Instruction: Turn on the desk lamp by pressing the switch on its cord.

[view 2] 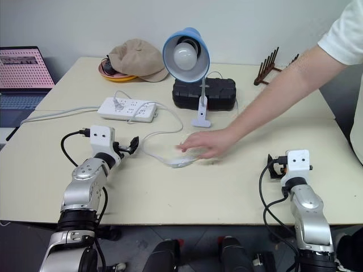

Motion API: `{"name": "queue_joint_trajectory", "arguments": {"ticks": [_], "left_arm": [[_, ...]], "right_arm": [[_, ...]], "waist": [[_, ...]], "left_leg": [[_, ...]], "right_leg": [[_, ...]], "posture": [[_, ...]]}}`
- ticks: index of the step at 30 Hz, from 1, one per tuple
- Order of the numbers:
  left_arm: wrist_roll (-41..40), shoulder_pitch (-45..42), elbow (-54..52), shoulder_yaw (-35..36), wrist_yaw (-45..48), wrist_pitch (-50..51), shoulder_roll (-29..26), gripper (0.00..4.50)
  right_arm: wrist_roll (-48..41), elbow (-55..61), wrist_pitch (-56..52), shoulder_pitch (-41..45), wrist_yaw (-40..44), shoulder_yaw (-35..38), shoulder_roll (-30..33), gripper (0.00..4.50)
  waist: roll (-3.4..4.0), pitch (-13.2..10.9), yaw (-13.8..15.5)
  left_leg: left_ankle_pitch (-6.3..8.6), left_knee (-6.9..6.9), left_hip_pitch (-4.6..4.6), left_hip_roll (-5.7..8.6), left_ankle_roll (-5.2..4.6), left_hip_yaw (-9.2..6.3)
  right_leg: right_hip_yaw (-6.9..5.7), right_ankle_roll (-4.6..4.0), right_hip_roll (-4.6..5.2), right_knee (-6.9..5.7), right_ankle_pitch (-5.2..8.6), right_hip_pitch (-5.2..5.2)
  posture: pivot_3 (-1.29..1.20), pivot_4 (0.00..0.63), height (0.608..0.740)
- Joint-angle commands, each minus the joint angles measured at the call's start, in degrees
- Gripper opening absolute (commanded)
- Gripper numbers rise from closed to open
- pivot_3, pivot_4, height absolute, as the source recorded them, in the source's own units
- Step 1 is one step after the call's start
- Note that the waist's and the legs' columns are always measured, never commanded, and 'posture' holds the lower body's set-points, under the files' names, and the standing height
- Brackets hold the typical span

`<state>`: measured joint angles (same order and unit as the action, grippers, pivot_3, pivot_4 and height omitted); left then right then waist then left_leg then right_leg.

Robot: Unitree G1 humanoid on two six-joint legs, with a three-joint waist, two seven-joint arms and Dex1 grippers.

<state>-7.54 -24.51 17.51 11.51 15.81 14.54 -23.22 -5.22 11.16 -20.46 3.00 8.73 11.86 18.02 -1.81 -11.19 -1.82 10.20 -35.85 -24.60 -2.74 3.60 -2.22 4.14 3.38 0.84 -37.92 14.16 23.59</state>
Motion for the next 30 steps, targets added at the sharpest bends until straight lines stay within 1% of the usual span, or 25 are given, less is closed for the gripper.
{"name": "queue_joint_trajectory", "arguments": {"ticks": [1, 4, 7, 9, 10, 11, 13, 15, 17, 18, 20, 23, 25, 30], "left_arm": [[0.17, -0.98, -1.88, 0.06, 0.44, -0.65, -1.09, 4.5], [0.24, -1.13, -1.84, 0.03, 0.97, -0.91, -1.67, 4.5], [-1.08, -1.25, -3.06, -0.73, 6.48, -0.37, -4.2, 4.5], [-2.74, -1.78, -5.0, -2.18, 13.42, 0.59, -7.25, 4.5], [-3.97, -1.95, -6.88, -3.74, 19.51, 1.55, -10.08, 4.5], [-4.76, -2.23, -7.93, -4.9, 23.65, 2.24, -11.99, 4.5], [-6.9, -3.03, -10.87, -8.13, 34.53, 4.35, -17.34, 4.5], [-8.32, -4.12, -12.42, -10.7, 41.95, 5.89, -20.94, 4.5], [-8.17, -5.98, -13.11, -14.55, 49.81, 6.29, -24.15, 4.5], [-6.75, -7.16, -12.9, -17.32, 53.81, 4.75, -25.57, 4.5], [-4.54, -9.14, -12.15, -21.5, 58.54, 2.42, -26.21, 4.5], [-1.09, -11.05, -9.2, -25.82, 62.06, -3.32, -25.28, 4.5], [1.45, -12.25, -5.97, -27.72, 62.39, -8.28, -23.95, 4.5], [4.25, -16.33, 2.57, -28.48, 60.5, -14.09, -18.63, 4.5]], "right_arm": [[0.45, 2.27, 0.51, 0.42, 0.08, 0.38, 0.88, 4.47], [0.5, 2.4, 0.52, 0.35, 0.05, 0.22, 0.79, 4.47], [-0.12, 3.05, 0.08, 0.08, 1.44, 0.06, 1.49, 4.47], [-1.49, 3.68, -0.91, 0.19, 4.77, -0.56, 3.14, 4.47], [-3.86, 5.03, -2.14, 0.0, 8.17, -1.0, 4.26, 4.47], [-5.57, 5.78, -3.01, 0.03, 10.54, -1.29, 5.07, 4.47], [-10.72, 9.66, -5.94, -0.83, 18.05, -2.78, 8.21, 4.47], [-15.05, 13.12, -8.77, -1.75, 23.39, -3.89, 10.92, 4.47], [-19.72, 17.65, -11.49, -3.04, 28.87, -5.31, 13.96, 4.47], [-23.05, 20.23, -13.59, -3.66, 31.2, -5.83, 15.14, 4.47], [-26.73, 23.88, -16.05, -4.39, 33.88, -7.34, 16.83, 4.47], [-28.49, 26.16, -17.82, -4.32, 33.68, -9.05, 17.33, 4.47], [-28.72, 26.73, -18.42, -4.07, 32.58, -9.71, 16.91, 4.47], [-28.06, 27.91, -18.66, -4.45, 29.73, -11.49, 15.47, 4.47]], "waist": [[0.0, 0.0, 0.0], [0.0, 0.0, 0.0], [0.0, 0.0, -0.02], [0.0, 0.0, -0.03], [0.0, -0.01, -0.07], [0.0, -0.01, -0.09], [0.0, -0.01, -0.1], [0.01, -0.01, -0.04], [0.01, -0.01, 0.0], [0.02, -0.01, -0.04], [0.02, -0.01, -0.04], [0.02, -0.01, 0.0], [0.02, -0.01, 0.02], [0.0, -0.02, 0.14]], "left_leg": [[0.0, 0.0, 0.0, 0.0, 0.0, 0.0], [0.0, 0.0, 0.0, 0.0, 0.0, 0.0], [0.0, 0.01, 0.0, 0.0, 0.0, 0.0], [0.0, 0.02, 0.0, 0.0, 0.0, 0.0], [0.0, 0.02, 0.0, 0.0, 0.0, 0.0], [0.0, 0.02, -0.02, 0.0, 0.0, 0.0], [0.0, 0.05, -0.04, -0.01, 0.0, 0.0], [0.0, 0.09, -0.04, -0.02, 0.0, 0.0], [0.01, 0.12, -0.04, -0.02, 0.0, 0.0], [0.01, 0.14, -0.05, -0.01, 0.0, 0.0], [0.02, 0.13, -0.05, -0.02, -0.01, 0.01], [0.02, 0.13, -0.11, -0.02, -0.01, 0.01], [0.01, 0.1, -0.12, -0.02, -0.01, 0.01], [0.01, 0.03, -0.18, -0.02, -0.01, 0.0]], "right_leg": [[0.0, 0.0, 0.0, 0.0, 0.0, 0.0], [0.0, 0.0, 0.0, 0.0, 0.0, 0.0], [0.0, -0.01, 0.0, 0.0, 0.0, 0.01], [0.0, -0.02, 0.0, 0.01, 0.01, 0.01], [0.0, -0.02, 0.0, 0.01, 0.01, 0.01], [0.0, -0.02, 0.0, 0.02, 0.01, 0.02], [0.0, -0.04, 0.0, 0.05, 0.02, 0.03], [-0.02, -0.08, 0.01, 0.07, 0.05, 0.04], [-0.02, -0.1, 0.03, 0.12, 0.07, 0.03], [-0.03, -0.11, 0.04, 0.14, 0.08, 0.03], [-0.03, -0.12, 0.05, 0.19, 0.08, 0.02], [-0.04, -0.12, 0.06, 0.22, 0.08, 0.06], [-0.04, -0.12, 0.06, 0.22, 0.08, 0.08], [-0.06, -0.12, 0.05, 0.2, 0.08, 0.11]], "posture": [[0.0, 0.15, 0.74], [0.0, 0.15, 0.74], [0.0, 0.15, 0.74], [0.0, 0.15, 0.74], [0.0, 0.15, 0.74], [0.0, 0.15, 0.74], [0.0, 0.15, 0.74], [0.0, 0.15, 0.74], [0.0, 0.15, 0.74], [0.0, 0.15, 0.74], [0.0, 0.15, 0.74], [0.0, 0.15, 0.74], [0.0, 0.15, 0.74], [0.0, 0.15, 0.74]]}}
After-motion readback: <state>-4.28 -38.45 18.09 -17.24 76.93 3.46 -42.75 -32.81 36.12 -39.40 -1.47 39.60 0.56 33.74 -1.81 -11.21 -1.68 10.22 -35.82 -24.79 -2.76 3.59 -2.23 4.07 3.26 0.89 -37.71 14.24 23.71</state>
